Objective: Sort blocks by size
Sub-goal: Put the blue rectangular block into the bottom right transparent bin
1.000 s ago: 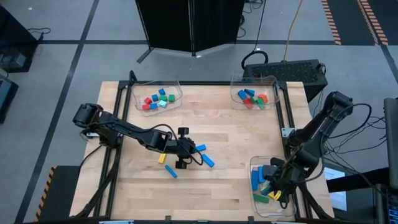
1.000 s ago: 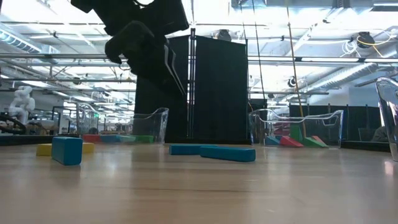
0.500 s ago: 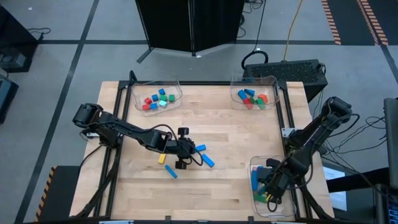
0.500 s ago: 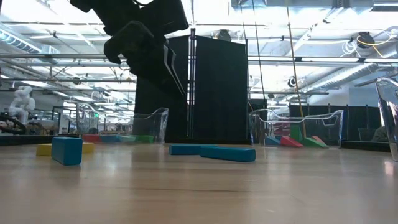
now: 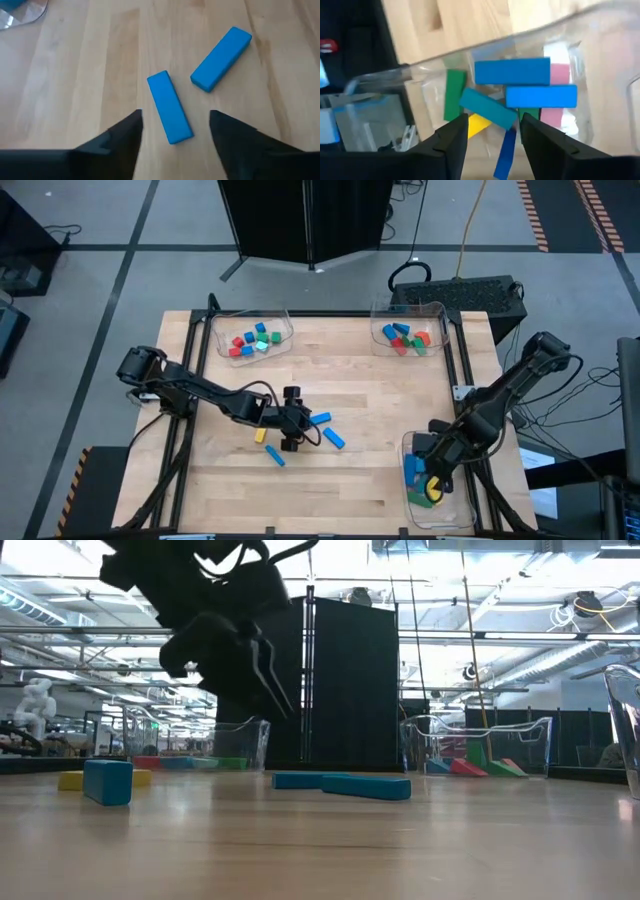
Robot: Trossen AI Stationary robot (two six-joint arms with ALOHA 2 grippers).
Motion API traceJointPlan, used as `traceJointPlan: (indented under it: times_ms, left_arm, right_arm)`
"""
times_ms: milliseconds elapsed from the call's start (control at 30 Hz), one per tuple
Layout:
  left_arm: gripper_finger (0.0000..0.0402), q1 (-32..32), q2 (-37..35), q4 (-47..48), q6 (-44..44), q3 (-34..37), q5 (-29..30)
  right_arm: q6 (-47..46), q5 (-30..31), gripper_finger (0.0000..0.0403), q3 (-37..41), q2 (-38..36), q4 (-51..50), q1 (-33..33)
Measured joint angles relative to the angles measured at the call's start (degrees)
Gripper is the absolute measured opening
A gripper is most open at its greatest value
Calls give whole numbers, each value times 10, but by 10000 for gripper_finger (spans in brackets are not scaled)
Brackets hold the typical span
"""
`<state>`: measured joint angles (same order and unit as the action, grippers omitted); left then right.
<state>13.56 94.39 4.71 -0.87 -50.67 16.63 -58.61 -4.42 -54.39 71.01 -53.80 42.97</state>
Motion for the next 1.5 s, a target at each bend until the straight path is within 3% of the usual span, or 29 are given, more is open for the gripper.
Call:
traceJointPlan:
  times_ms: [233,500,767,967,1233,1500]
  left_arm:
    - [303,-7,20,-64,20,26,-1]
    - [311,-24,71,-90,55,26,-1]
    - [309,-31,111,-121,113,26,-1]
    - [273,-30,129,-130,129,24,0]
    - [188,-30,130,-137,126,24,-19]
    - [122,-30,131,-145,111,25,-12]
  right_arm:
    - [61,78,164,-83,-10,-20,-10]
    - [105,217,164,-165,-10,-19,-10]
    - [137,308,164,-170,-9,-57,-28]
    - [130,365,164,-170,-9,-64,-44]
    - [85,453,164,-170,-6,-87,-56]
    - [77,460,164,-170,23,-85,-56]
